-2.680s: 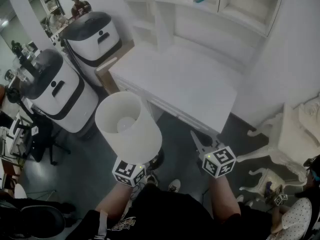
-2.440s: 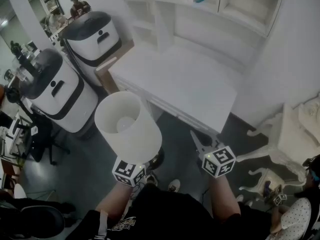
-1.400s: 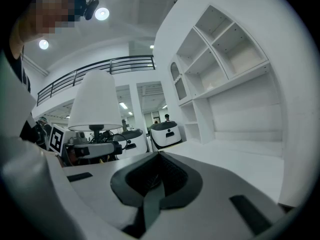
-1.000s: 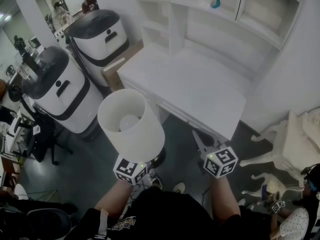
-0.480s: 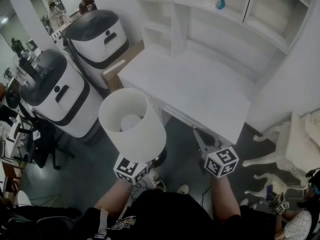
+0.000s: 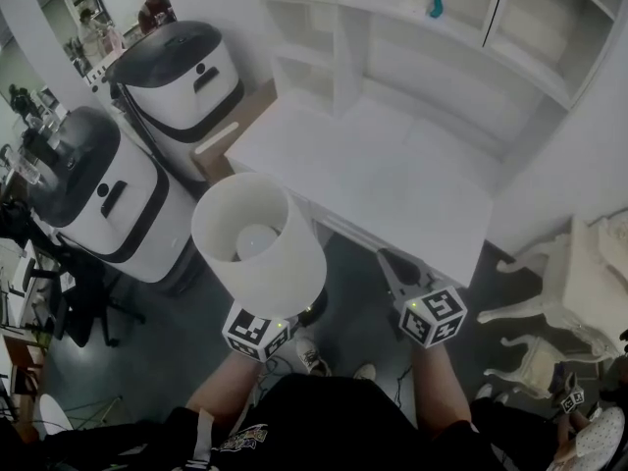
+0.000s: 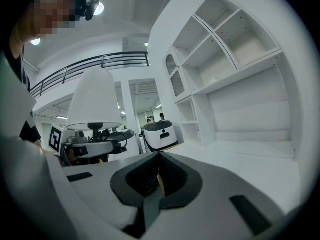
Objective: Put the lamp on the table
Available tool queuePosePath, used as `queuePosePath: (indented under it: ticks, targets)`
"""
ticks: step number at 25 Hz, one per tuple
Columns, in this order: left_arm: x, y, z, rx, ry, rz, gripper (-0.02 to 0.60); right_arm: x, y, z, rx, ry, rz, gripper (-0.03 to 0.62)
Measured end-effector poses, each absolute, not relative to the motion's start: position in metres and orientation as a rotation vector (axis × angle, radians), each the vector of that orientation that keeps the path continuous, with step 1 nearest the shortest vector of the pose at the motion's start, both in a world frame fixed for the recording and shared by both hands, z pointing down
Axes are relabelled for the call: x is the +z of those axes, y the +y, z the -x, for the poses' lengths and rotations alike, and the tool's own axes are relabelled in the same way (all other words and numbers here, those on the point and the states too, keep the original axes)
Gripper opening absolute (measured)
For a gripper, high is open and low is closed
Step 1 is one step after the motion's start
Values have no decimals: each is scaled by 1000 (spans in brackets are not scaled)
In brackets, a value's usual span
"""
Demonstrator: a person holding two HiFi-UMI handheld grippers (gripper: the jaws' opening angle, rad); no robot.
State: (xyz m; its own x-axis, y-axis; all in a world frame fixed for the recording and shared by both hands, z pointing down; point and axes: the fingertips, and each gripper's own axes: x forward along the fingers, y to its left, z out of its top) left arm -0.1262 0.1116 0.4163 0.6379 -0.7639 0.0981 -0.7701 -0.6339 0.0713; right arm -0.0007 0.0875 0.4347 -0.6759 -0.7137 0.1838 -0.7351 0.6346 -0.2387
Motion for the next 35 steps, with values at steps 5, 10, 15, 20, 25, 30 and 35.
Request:
queuePosePath:
  ticks: [5, 10, 15, 20, 25, 30, 35]
  targets:
    - [420, 98, 139, 98, -1257, -2759, 115, 436, 74, 13, 460, -2756, -1262, 25]
    - [427, 90, 153, 109, -1226, -2766, 115, 436, 62, 27, 460, -2747, -1293, 25]
    - [421, 85, 164, 95, -1199, -2793, 115, 432, 57, 39, 444, -2739, -1317, 25]
    - [423, 82, 169, 77, -1203, -2787, 115, 429, 55, 41, 431, -2726, -1324, 25]
    - [422, 76, 165, 76, -1206, -2776, 114, 425, 49, 37, 427, -2726, -1323, 25]
    - [422, 66, 159, 84, -1222, -2765, 114, 427, 34, 28, 438, -2732, -1315, 25]
    - [417, 45, 152, 79, -1257, -2759, 114, 426, 12, 21, 437, -2749, -1285, 25]
